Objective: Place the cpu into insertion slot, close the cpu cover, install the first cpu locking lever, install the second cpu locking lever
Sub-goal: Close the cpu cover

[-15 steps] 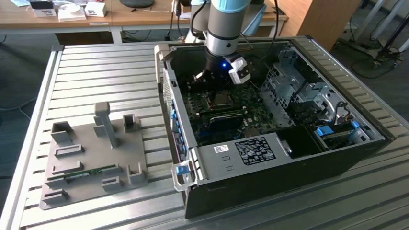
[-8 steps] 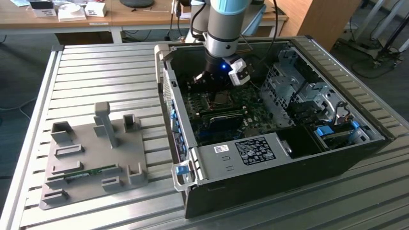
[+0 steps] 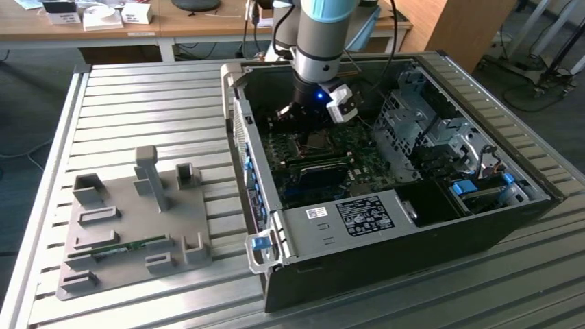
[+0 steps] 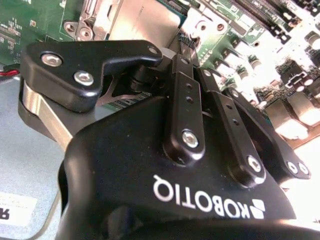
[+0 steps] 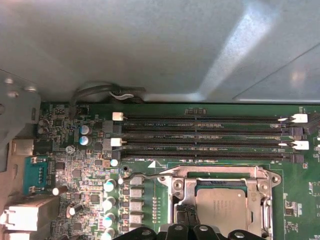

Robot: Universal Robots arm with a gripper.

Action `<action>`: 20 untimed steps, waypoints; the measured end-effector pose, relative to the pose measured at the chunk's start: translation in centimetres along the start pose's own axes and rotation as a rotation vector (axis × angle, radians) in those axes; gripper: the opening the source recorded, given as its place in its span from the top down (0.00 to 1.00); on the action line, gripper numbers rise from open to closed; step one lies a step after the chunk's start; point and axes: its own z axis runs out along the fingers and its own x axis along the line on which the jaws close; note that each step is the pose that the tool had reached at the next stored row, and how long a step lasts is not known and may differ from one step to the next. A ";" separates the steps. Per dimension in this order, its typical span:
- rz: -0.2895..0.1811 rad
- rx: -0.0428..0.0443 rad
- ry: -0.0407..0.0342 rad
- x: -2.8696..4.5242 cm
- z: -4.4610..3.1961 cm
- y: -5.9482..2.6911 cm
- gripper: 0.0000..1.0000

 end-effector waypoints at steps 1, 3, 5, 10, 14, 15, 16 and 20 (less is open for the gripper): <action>0.000 0.0002 0.0002 0.00 0.02 0.00 0.89; 0.000 0.0006 0.0004 0.01 0.04 -0.01 0.89; 0.000 0.0003 0.0002 0.00 0.06 -0.01 0.89; 0.000 0.0004 0.0003 0.01 0.14 -0.01 0.89; 0.000 0.0004 0.0003 0.01 0.15 -0.01 0.89; 0.000 0.0004 0.0003 0.01 0.15 -0.01 0.89; 0.000 0.0004 0.0003 0.01 0.15 -0.01 0.89; 0.000 0.0009 0.0006 0.02 0.23 -0.03 0.89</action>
